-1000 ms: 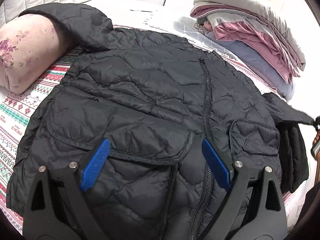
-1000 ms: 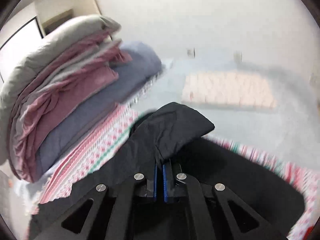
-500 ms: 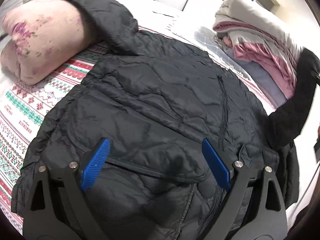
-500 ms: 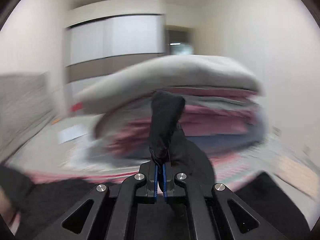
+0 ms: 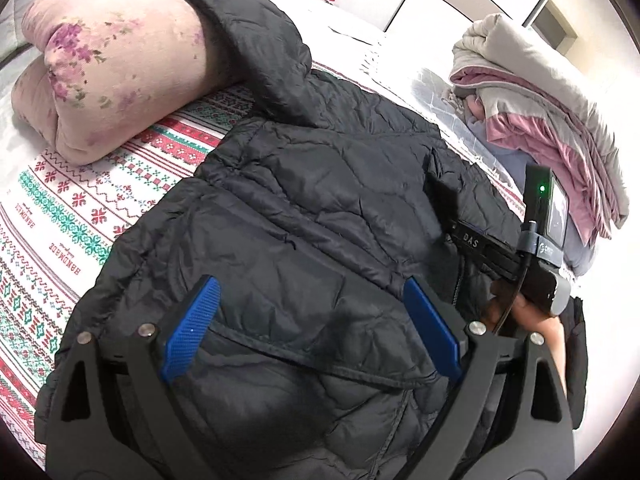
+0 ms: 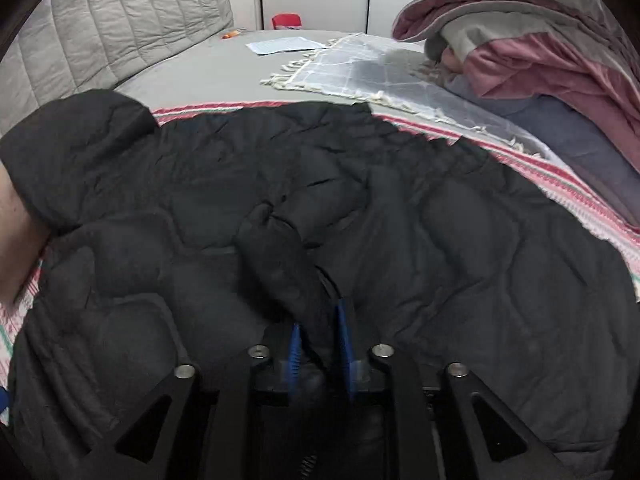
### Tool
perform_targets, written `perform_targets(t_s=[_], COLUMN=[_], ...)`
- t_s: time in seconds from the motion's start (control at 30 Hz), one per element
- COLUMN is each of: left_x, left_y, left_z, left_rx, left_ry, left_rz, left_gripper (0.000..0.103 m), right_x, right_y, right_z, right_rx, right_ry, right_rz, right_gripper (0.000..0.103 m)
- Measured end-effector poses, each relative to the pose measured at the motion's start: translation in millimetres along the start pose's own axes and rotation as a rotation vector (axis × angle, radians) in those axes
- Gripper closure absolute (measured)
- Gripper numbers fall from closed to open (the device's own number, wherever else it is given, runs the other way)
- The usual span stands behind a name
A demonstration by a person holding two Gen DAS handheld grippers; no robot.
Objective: Fold large clothes
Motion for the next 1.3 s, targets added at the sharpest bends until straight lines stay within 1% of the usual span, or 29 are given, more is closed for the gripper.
perform_targets(t_s=[0.03,0.07,0.1,0.13,0.17,0.23,0.3,0.33,0.37,0.4,0.43,0.47,0.53,0.57,0.7,0.8,0.87,0.93,1.0,1.07,1.1,1.13,1.2,1.27,1.3], left_x=[0.0,0.6,1.0,1.6,1.7,-0.5,-5.2,-8.0,-10.9,-12.7,-13.7,-16.1,-22.8,-29.2,-56.2,-78.7,-92.6,-104.9,-112.5,-111.6,-106.4,-97.5,-69.9,-48.1,-39.2], left_y=[-0.3,-0.3,-0.6,-0.6,-0.1,2.6,7.7,10.8,14.2,16.7,18.3,20.5,24.5,27.3,39.2,53.3,68.0,91.4,128.1,171.3,187.7,204.2,232.9,244.6,248.2], left_z=[0.2,0.5,1.1,1.6,1.6,-0.1,-5.2,-8.9,-13.5,-16.7,-18.8,-21.5,-25.3,-27.7,-40.3,-57.4,-65.7,-73.4,-84.4,-95.5,-100.2,-107.0,-128.4,-145.6,-153.8], left_rx=[0.002,0.003,0.004,0.006,0.007,0.01,0.004,-0.006,-0.02,-0.03,-0.036,-0.042,-0.047,-0.046,-0.048,-0.074,-0.105,-0.142,-0.203,-0.258,-0.27,-0.292,-0.38,-0.451,-0.489], left_ry=[0.002,0.005,0.003,0.001,0.0,-0.006,0.001,0.009,0.018,0.021,0.02,0.017,0.013,0.011,0.029,0.076,0.071,0.039,0.03,0.026,0.026,0.041,0.09,0.097,0.109], left_rz=[0.0,-0.001,-0.003,-0.006,-0.008,-0.004,0.018,0.033,0.047,0.053,0.055,0.06,0.074,0.091,0.181,0.255,0.292,0.318,0.329,0.344,0.336,0.32,0.264,0.229,0.24], left_gripper=[0.01,0.01,0.01,0.01,0.01,0.01,0.01,0.01,0.01,0.01,0.01,0.01,0.01,0.01,0.01,0.01,0.01,0.01,0.01,0.01,0.01,0.01,0.01,0.01,0.01], right_x=[-3.7,-3.5,-2.2,-4.8,-4.8,-11.2,-33.8,-48.0,-65.3,-77.6,-88.1,-98.9,-128.0,-140.5,-177.0,-184.6,-175.2,-161.7,-146.9,-145.5,-146.1,-147.6,-153.4,-161.3,-164.3], right_y=[-1.0,0.9,5.4,3.8,3.4,4.9,7.1,10.0,9.3,8.1,6.5,2.1,-11.2,-18.0,-51.1,-79.2,-95.9,-109.8,-119.5,-123.7,-124.4,-124.8,-124.9,-125.4,-125.0], right_z=[1.8,3.1,0.4,-2.6,-5.1,-9.5,-9.4,-5.2,2.9,11.0,18.1,22.0,22.2,20.7,10.5,0.9,-2.7,-1.3,16.4,33.4,38.3,41.2,47.1,52.0,53.8], right_rx=[0.023,0.062,0.092,0.12,0.137,0.131,0.136,0.159,0.216,0.277,0.329,0.37,0.436,0.451,0.47,0.46,0.421,0.397,0.468,0.537,0.545,0.547,0.552,0.568,0.573], right_ry=[0.019,0.063,0.108,0.156,0.19,0.199,0.213,0.219,0.208,0.196,0.204,0.231,0.353,0.385,0.391,0.454,0.457,0.441,0.407,0.415,0.42,0.421,0.427,0.46,0.473], right_rz=[0.002,-0.004,-0.01,-0.016,-0.031,-0.048,-0.005,0.023,0.038,0.034,0.032,0.028,0.031,0.035,0.013,-0.006,-0.028,-0.051,-0.082,-0.077,-0.07,-0.065,-0.049,-0.027,-0.018], right_gripper=[0.071,0.059,0.038,0.03,0.019,0.018,0.018,0.018,0.018,0.018,0.018,0.018,0.018,0.018,0.018,0.018,0.018,0.018,0.018,0.018,0.018,0.018,0.018,0.018,0.018])
Point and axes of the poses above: each gripper's, at about its wrist camera, not at the fingertips, and x roughly the way its jaws point, z to its right, y to its top, the point moved 4 cm from there along x, roughly the way its jaws point, and after that the axes turned 5 degrees about -z, right-handed, at the moved point
